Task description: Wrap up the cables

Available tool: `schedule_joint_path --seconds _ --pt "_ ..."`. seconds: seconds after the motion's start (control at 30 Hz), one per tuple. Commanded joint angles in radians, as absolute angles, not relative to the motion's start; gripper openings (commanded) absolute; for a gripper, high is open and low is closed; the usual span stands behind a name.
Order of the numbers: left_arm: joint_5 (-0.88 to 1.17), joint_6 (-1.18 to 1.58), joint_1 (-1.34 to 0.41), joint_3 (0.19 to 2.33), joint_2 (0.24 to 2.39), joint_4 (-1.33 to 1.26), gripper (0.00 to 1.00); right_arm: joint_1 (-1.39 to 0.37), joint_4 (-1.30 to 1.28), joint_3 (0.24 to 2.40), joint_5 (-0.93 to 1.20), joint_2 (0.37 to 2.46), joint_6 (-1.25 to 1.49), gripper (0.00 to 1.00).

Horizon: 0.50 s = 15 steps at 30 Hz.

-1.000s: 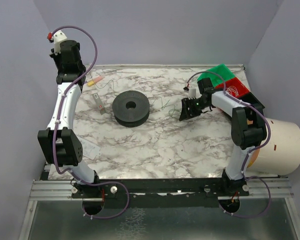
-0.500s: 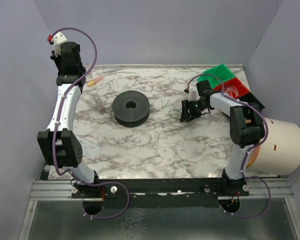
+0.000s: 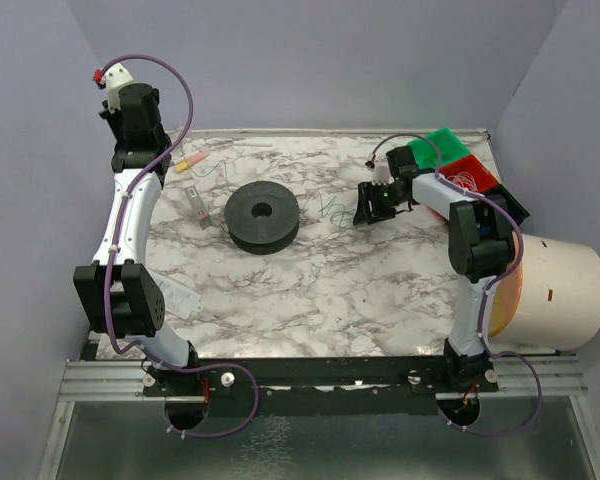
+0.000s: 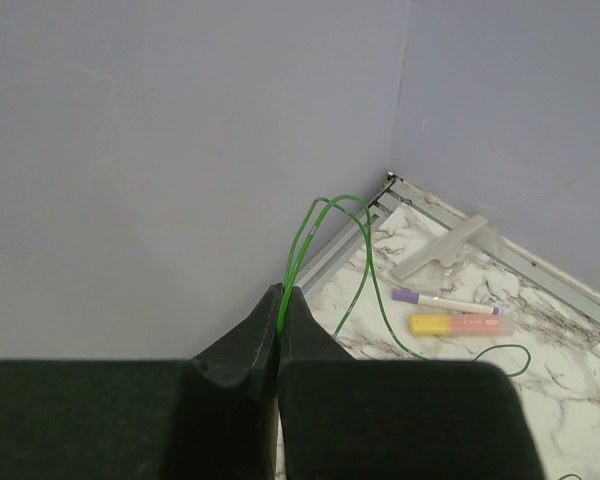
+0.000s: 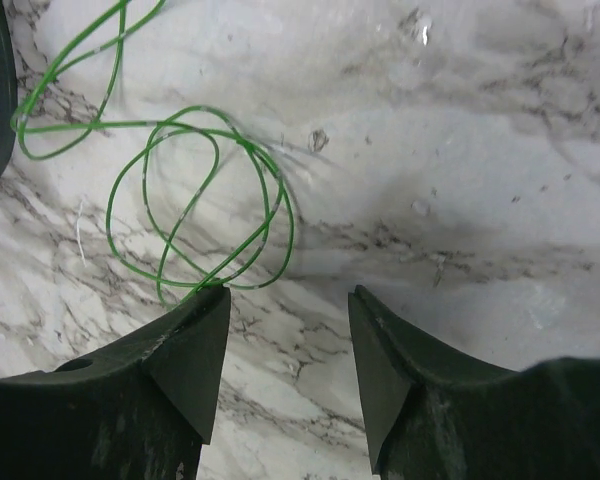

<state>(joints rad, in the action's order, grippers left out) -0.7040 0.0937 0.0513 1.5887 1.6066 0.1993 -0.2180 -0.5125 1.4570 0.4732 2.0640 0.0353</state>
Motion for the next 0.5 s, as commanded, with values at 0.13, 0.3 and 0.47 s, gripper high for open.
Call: schedule_joint_path --seconds 0.13,0.3,0.47 --pt "-0.674 0.12 0.059 1.571 1.588 0.198 0.0 -0.249 -0.491 1.584 0.387 2.183 0.068 0.56" --pt "-0.664 0.129 0.058 1.563 1.591 0.198 0.0 -0.253 -0.465 1.636 0.474 2.216 0.134 0.56" --pt "-0.662 0.132 0.058 1.557 1.599 0.198 0.0 -0.256 -0.45 1.689 0.614 2.253 0.207 0.56"
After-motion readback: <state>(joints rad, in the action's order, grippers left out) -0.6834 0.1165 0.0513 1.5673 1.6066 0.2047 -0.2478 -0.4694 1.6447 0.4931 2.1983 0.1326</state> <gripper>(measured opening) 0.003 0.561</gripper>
